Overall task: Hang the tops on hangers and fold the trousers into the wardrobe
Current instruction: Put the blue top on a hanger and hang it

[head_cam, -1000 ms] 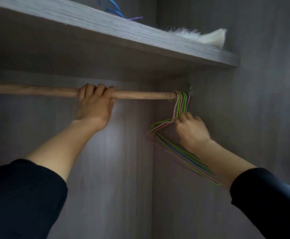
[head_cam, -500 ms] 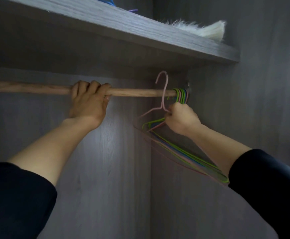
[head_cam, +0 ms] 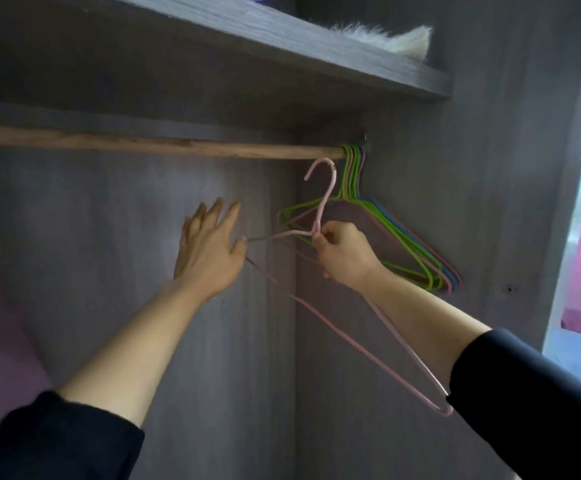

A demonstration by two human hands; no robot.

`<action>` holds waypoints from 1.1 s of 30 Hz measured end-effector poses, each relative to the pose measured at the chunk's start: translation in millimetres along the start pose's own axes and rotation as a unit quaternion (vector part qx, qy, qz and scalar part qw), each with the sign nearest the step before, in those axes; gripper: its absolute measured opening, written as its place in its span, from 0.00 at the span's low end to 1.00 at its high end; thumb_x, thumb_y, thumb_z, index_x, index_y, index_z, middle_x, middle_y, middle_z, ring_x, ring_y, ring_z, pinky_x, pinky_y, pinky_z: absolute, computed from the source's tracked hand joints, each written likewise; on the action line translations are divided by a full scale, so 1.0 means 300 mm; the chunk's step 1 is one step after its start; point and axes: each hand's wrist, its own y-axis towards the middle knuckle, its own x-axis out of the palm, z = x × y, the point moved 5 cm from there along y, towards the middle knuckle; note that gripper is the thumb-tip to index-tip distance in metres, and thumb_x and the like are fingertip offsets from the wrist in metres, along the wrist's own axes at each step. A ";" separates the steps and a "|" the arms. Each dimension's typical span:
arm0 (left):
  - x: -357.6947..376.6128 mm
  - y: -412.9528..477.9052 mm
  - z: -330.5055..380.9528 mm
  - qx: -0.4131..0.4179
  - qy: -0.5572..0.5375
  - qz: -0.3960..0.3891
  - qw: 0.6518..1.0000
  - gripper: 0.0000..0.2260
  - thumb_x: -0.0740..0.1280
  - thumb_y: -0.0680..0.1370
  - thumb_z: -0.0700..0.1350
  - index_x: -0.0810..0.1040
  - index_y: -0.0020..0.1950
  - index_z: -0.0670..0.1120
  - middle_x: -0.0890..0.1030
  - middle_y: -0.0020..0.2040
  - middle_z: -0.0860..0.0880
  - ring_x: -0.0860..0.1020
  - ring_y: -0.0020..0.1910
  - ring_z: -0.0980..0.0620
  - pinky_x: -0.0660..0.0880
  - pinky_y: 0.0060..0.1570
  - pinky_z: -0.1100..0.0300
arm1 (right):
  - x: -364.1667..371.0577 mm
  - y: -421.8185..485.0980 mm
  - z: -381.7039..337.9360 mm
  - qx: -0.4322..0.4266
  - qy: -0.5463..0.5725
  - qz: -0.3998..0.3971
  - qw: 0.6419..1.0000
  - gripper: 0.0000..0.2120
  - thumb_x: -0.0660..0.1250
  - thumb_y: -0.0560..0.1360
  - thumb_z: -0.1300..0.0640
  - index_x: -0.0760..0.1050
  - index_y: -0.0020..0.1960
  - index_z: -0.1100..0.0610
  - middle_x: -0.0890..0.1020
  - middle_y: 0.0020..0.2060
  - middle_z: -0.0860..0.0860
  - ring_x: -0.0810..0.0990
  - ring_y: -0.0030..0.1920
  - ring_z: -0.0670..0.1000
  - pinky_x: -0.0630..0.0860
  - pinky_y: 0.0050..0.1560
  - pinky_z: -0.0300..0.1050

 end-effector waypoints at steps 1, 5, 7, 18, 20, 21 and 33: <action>0.046 -0.061 -0.009 -0.012 -0.014 -0.029 0.999 0.26 0.58 0.81 0.49 0.55 0.78 0.51 0.54 0.78 0.45 0.50 0.77 0.43 0.46 0.75 0.48 | 0.005 -0.048 0.016 0.020 0.013 -0.009 1.000 0.15 0.59 0.80 0.54 0.71 0.36 0.56 0.76 0.28 0.53 0.79 0.29 0.53 0.73 0.30 0.42; 0.188 -0.255 0.004 0.001 -0.045 -0.108 0.993 0.24 0.57 0.81 0.47 0.57 0.77 0.49 0.58 0.77 0.42 0.55 0.76 0.43 0.50 0.74 0.52 | 0.020 -0.280 0.092 0.110 0.011 -0.029 0.993 0.19 0.60 0.79 0.47 0.66 0.34 0.55 0.72 0.23 0.50 0.71 0.20 0.49 0.67 0.24 0.38; 0.243 -0.342 0.062 0.025 -0.086 -0.137 0.986 0.23 0.57 0.82 0.46 0.59 0.77 0.48 0.62 0.75 0.42 0.58 0.75 0.44 0.51 0.73 0.54 | 0.010 -0.409 0.135 0.150 -0.013 -0.025 0.988 0.22 0.60 0.79 0.45 0.64 0.31 0.55 0.70 0.23 0.49 0.70 0.23 0.52 0.69 0.28 0.42; 0.495 -0.928 0.568 0.000 -0.252 -0.284 0.925 0.18 0.57 0.81 0.46 0.69 0.71 0.50 0.72 0.69 0.46 0.69 0.68 0.45 0.65 0.67 0.53 | -0.251 -1.161 0.396 0.284 -0.114 0.008 0.952 0.25 0.65 0.77 0.48 0.60 0.27 0.56 0.62 0.20 0.46 0.61 0.24 0.47 0.61 0.27 0.40; 0.522 -1.046 0.699 0.014 -0.265 -0.323 0.908 0.18 0.56 0.81 0.46 0.69 0.71 0.50 0.71 0.69 0.45 0.68 0.67 0.44 0.64 0.66 0.54 | -0.326 -1.298 0.450 0.312 -0.120 0.013 0.942 0.25 0.66 0.77 0.50 0.61 0.26 0.56 0.63 0.17 0.45 0.61 0.22 0.44 0.59 0.25 0.37; 0.534 -1.097 0.771 0.028 -0.271 -0.341 0.900 0.18 0.56 0.81 0.45 0.69 0.71 0.49 0.71 0.68 0.44 0.67 0.67 0.44 0.62 0.66 0.55 | -0.369 -1.364 0.476 0.327 -0.124 0.015 0.937 0.25 0.66 0.77 0.50 0.62 0.26 0.56 0.64 0.18 0.44 0.61 0.23 0.44 0.60 0.27 0.39; 0.554 -1.592 1.837 0.201 -0.270 -0.491 0.803 0.21 0.54 0.81 0.47 0.63 0.75 0.47 0.68 0.71 0.41 0.64 0.70 0.42 0.61 0.70 0.50 | -1.152 -2.089 0.742 0.483 -0.142 0.089 0.859 0.20 0.66 0.77 0.52 0.69 0.29 0.58 0.71 0.20 0.44 0.70 0.21 0.45 0.68 0.22 0.39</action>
